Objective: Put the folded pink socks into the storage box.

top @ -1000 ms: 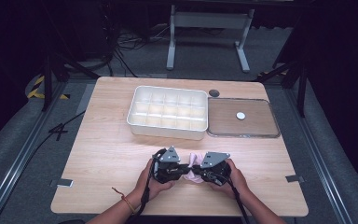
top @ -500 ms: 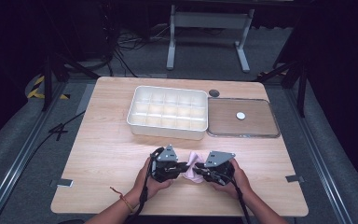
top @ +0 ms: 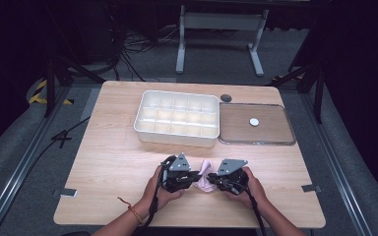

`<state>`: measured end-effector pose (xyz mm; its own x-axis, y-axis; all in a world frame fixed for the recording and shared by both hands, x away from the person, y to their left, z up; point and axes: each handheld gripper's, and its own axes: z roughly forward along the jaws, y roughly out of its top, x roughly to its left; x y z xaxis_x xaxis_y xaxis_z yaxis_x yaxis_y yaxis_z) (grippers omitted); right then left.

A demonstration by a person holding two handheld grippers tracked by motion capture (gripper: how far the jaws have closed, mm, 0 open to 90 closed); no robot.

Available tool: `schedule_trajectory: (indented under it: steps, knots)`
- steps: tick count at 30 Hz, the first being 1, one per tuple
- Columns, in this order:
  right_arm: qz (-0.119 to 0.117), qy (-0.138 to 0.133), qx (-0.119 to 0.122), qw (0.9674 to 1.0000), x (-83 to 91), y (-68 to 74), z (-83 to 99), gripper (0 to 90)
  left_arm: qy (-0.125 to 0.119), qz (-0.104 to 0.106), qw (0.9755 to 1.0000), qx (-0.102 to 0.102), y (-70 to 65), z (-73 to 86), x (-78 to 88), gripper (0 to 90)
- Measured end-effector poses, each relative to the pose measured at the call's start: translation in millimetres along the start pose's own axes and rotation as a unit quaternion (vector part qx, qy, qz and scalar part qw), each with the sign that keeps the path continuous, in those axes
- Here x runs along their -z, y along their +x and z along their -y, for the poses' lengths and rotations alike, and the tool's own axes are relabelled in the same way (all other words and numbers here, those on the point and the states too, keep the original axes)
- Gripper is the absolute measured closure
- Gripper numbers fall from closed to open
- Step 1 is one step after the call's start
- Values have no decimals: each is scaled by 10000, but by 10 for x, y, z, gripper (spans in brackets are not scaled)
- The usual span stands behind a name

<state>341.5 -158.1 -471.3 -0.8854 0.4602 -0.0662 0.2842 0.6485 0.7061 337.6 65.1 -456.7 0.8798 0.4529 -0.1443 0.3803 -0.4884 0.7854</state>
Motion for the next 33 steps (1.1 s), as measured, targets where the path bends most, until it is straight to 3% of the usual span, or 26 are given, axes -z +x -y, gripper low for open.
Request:
schedule_trajectory:
  steps: [7, 13, 17, 20, 25, 28, 31, 33]
  knots:
    - [-5, -37, -27, 10000, -16, 6, -7, 832, 150, -33, 9994, -326, -66, -56, -67, 817]
    - [17, -78, -62, 9999, 19, -13, -7, 785, 238, -184, 9988, -389, -80, -62, -83, 819]
    - [-6, -141, -90, 9999, 49, -19, -2, 794, 235, -186, 9989, -373, -73, -61, -89, 809]
    - [73, -39, 7, 10000, 23, 9, -18, 789, 209, -183, 9988, -402, -91, -74, -78, 804]
    - [-35, -403, -73, 9992, 98, 39, -87, 828, 141, -137, 9994, -294, -60, -67, -54, 817]
    - [-49, -176, 44, 9998, -19, 91, -112, 854, 122, -116, 9995, -259, -56, -61, -41, 824]
    - [-96, -173, -84, 9998, -88, 101, -108, 867, 70, -119, 9998, -155, -30, -51, -37, 828]
    - [-66, -156, -42, 9998, -101, 105, -116, 869, 65, -120, 9998, -120, -24, -47, -35, 828]
